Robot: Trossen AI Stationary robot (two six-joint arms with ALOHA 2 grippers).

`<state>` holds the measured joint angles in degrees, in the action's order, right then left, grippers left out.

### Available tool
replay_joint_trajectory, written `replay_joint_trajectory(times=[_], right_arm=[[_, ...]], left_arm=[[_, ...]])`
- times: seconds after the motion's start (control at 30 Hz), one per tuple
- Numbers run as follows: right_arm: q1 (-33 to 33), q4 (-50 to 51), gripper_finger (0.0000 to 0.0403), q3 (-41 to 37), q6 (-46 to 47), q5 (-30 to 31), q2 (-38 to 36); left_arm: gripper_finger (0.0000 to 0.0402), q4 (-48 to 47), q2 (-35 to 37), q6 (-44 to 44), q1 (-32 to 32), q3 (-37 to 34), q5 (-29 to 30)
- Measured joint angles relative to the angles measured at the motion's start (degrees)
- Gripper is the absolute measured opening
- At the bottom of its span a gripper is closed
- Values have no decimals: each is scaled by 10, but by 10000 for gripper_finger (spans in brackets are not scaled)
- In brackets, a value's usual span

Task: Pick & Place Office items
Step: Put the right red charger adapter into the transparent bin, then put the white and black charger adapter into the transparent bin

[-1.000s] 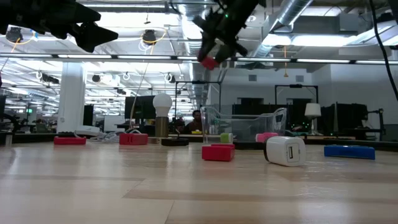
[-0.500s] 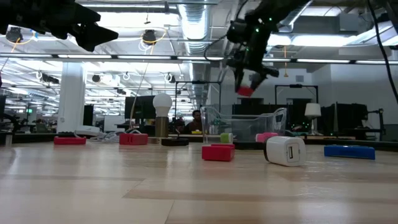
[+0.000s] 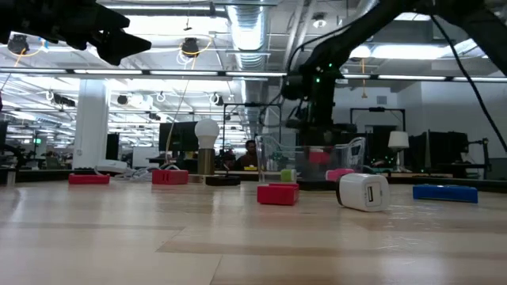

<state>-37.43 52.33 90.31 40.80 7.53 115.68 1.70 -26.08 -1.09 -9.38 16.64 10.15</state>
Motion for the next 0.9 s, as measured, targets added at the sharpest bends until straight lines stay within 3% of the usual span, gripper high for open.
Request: replay_joint_trajectory(times=[0.67, 0.9], right_arm=[[7, 5, 200, 1, -25, -4, 9], [11, -6, 312, 1, -46, -4, 8]], left_arm=[[310, -3, -2, -1, 1, 0, 0], [310, -2, -2, -1, 1, 0, 0]])
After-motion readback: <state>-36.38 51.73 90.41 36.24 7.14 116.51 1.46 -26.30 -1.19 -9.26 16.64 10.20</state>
